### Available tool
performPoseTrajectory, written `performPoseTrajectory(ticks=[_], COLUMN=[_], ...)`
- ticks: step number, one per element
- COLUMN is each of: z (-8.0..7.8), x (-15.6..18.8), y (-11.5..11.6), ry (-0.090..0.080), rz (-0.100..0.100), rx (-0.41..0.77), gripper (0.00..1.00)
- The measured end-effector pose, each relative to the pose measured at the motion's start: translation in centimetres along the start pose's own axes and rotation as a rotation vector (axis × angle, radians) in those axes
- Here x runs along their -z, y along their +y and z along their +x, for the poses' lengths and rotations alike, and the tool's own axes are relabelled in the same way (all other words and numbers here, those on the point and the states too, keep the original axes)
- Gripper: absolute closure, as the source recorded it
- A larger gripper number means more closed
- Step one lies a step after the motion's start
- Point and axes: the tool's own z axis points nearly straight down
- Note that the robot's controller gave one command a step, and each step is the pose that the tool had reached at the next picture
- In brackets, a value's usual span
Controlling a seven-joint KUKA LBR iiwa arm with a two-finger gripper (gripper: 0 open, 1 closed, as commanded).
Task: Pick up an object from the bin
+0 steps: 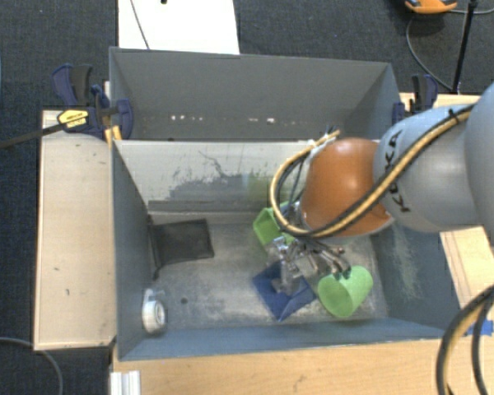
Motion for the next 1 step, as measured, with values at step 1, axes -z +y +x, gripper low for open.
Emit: performPoseTrajectory(ticks=[1], z=[0.00], x=[0.00], y=[0.00], ry=[0.000], rz=[0.000], rx=[-0.001], gripper=[1.00])
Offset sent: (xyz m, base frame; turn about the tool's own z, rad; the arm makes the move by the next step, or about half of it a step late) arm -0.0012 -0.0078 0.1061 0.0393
